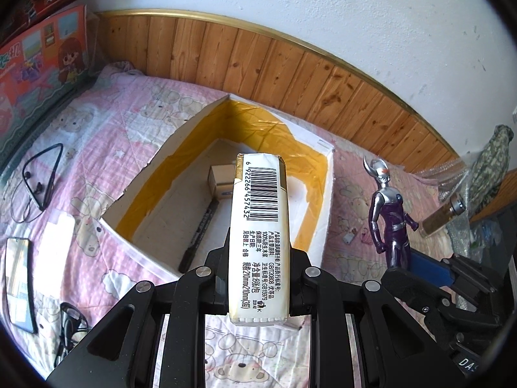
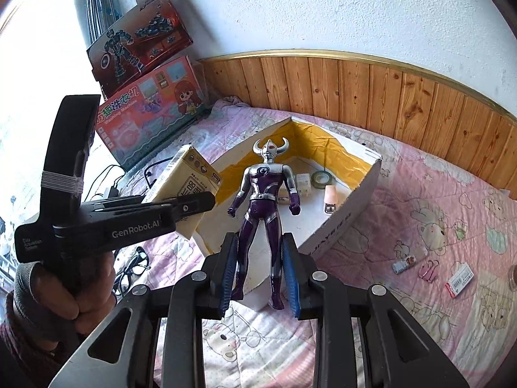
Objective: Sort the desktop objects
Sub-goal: 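Carry the tissue pack and purple figure over the cardboard box with both tools, then lower the tissue pack and figure into the box and open both tools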
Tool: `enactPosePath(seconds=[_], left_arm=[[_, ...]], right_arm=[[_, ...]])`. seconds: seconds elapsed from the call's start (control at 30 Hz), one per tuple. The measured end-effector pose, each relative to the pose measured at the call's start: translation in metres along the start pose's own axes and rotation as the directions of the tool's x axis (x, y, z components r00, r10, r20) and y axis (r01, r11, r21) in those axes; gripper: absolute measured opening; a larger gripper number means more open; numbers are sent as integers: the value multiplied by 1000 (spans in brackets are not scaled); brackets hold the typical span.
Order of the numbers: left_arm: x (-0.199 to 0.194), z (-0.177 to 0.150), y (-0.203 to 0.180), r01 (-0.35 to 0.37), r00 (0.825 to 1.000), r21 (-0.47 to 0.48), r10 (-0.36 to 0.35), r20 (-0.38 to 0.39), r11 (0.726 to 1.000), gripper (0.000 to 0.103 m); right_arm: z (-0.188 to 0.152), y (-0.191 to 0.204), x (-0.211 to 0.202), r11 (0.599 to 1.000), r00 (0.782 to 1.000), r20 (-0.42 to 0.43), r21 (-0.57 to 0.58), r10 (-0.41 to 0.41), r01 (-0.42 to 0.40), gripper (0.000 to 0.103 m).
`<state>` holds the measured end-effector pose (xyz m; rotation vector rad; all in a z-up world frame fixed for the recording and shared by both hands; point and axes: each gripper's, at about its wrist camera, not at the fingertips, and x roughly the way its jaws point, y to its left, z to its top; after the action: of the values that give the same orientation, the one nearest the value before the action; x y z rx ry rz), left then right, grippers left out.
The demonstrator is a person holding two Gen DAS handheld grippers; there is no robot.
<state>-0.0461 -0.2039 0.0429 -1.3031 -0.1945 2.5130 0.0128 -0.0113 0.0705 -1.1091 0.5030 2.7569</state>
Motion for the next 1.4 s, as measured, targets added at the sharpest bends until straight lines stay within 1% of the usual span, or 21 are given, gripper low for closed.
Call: enactPosePath(seconds=[0.17,0.3,0.47,0.6,0.77,0.9,1.07,1.2,1.3,1.33,1.37,1.4], left_arm=[[18,4,5,-24,999,15,25,-32,1000,23],[36,9,16,-22,997,-25,20,-73,999,23],[59,12,26,-58,992,-47,52,-113,997,23],[74,13,27,-85,986,-31,79,-144,996,23],[90,13,25,-107,976,-17,102,-193,994,23],[101,11,24,-104,969,-23,96,-229,994,23],[113,9,26,-79,957,-54,61,-285,995,23],[117,8,21,-86,951,-40,70,-300,995,24],[119,8,19,-96,948,-31,82,-307,995,25],[119,8,18,-104,946,-30,89,-310,994,26],[121,9,19,-108,944,-31,93,-316,994,31],[122,9,19,-111,942,-35,94,-324,993,34]], right_arm=[[15,3,24,1000,999,-33,-29,-12,11,29],[25,-1,48,1000,997,-71,-26,-17,15,29],[33,-6,76,999,993,-117,-38,-31,26,29],[37,-8,96,997,986,-156,-60,-52,44,29],[37,-11,121,993,973,-216,-102,-78,57,29],[36,-15,140,989,958,-267,-132,-104,71,29],[34,-28,161,989,937,-329,-125,-117,79,29],[36,-37,170,990,925,-363,-113,-115,79,29],[37,-40,174,990,921,-369,-113,-126,90,29],[38,-40,175,989,920,-369,-111,-128,93,29],[39,-41,176,989,920,-369,-109,-130,96,29],[39,-41,176,989,920,-369,-107,-133,100,29]])
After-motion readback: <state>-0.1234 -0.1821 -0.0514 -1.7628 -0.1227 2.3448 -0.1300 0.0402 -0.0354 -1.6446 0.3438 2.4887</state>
